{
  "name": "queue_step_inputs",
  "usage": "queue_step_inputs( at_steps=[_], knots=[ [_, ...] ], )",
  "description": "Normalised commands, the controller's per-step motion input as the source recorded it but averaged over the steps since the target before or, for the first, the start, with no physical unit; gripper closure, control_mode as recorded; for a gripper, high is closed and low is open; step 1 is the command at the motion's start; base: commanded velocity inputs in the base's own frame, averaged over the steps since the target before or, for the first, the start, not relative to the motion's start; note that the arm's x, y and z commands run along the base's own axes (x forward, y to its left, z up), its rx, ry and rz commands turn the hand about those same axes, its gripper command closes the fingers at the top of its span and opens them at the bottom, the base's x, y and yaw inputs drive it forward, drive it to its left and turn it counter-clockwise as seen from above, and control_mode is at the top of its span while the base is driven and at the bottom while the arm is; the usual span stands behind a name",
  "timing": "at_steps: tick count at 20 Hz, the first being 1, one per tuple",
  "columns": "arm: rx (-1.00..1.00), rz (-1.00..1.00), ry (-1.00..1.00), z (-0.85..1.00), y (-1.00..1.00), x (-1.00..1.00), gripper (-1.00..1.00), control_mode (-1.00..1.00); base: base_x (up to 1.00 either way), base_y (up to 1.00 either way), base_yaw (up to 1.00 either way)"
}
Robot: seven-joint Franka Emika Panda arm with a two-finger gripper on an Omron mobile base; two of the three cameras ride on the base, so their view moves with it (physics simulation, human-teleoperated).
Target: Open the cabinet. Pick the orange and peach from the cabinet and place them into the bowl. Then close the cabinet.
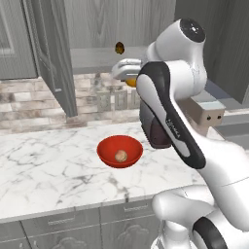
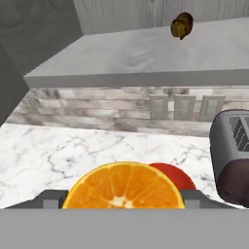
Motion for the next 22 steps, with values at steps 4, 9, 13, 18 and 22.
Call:
queue_step_inputs(
  at_steps=[4, 9, 13, 18, 22],
  knots=[
    [-0.12, 0.00, 0.08, -0.55, -0.06, -0.24, 1.00, -1.00, 0.00, 0.00, 0.00],
    [-0.10, 0.00, 0.08, -0.60, -0.19, -0.11, 1.00, -1.00, 0.00, 0.00, 0.00],
    [-0.08, 0.00, 0.09, -0.55, -0.25, 0.00, 1.00, -1.00, 0.00, 0.00, 0.00],
    [-0.07, 0.00, 0.10, -0.56, -0.19, 0.00, 1.00, -1.00, 0.00, 0.00, 0.00],
    [-0.08, 0.00, 0.07, -0.60, -0.10, 0.01, 1.00, -1.00, 0.00, 0.00, 0.00]
  ],
)
